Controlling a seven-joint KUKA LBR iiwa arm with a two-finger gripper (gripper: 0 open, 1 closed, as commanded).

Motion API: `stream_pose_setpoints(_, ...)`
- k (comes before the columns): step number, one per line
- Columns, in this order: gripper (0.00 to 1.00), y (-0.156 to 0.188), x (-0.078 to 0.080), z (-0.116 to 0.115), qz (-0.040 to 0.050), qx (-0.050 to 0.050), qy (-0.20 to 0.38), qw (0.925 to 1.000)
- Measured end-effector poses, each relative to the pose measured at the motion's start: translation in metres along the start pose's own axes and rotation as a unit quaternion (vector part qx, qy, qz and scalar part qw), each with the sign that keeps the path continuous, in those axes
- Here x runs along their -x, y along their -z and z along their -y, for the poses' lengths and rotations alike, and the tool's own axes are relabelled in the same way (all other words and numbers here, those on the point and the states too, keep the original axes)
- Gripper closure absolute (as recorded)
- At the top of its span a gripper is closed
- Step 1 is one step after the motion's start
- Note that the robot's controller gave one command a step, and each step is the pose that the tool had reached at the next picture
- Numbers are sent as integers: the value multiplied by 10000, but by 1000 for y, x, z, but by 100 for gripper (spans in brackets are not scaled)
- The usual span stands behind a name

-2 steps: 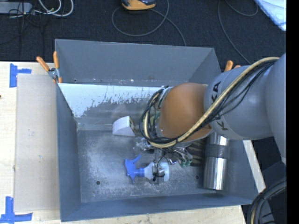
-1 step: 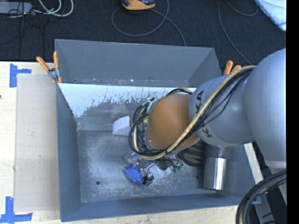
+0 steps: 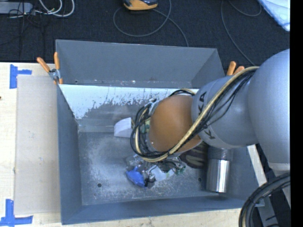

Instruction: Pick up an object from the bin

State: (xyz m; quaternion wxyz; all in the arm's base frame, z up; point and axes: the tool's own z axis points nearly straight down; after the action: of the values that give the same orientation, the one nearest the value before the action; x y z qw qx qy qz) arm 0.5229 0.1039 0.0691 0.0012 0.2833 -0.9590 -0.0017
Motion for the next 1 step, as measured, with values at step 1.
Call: stream_pose_setpoints(1,100,32,1,-3,-48,21,-23,10000)
